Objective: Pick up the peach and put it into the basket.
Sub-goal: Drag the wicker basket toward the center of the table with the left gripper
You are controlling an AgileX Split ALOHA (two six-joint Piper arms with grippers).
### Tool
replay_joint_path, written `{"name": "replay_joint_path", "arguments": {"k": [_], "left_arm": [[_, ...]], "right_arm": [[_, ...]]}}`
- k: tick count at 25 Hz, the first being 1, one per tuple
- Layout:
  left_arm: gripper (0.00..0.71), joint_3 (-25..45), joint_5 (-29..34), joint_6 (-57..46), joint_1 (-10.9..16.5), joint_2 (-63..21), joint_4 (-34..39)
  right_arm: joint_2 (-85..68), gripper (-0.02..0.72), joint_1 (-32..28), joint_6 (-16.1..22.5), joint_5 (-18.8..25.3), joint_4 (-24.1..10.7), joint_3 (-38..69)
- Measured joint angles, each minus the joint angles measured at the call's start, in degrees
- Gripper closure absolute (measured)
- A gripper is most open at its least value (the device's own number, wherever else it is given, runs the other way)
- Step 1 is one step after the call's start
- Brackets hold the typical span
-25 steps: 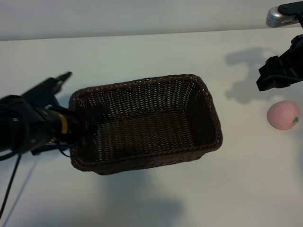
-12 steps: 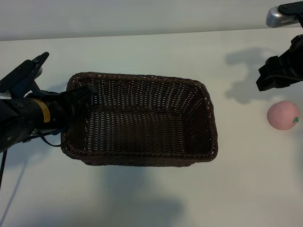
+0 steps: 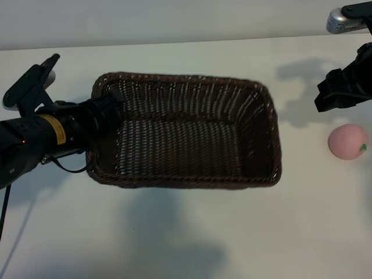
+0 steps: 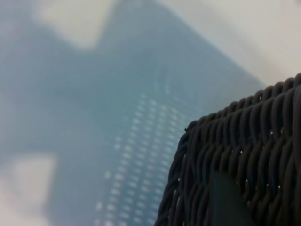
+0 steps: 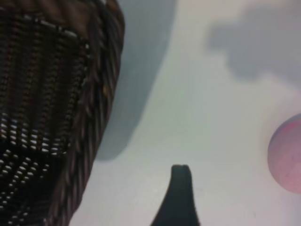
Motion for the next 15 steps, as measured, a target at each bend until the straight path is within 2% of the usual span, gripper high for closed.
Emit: {"name": "replay_joint_path", "arguments": {"k": [6,11,15], "left_arm": [[0.373,0.00,-2.72,-0.38,0.31,0.00,-0.15],[0.373,0.02,-4.07,-0.50,3.65,0.00,-0.10],[0.373,0.02,-4.59,-0.50,5.07,0.18,0.79]], "right_arm": [[0.00,0.108,0.00,0.00,0.00,0.00,0.00],[0.00,0.108,0.00,0.00,0.24,0.00,0.00],[0.00,0.108,0.00,0.00,0.24,0.00,0.00]]}}
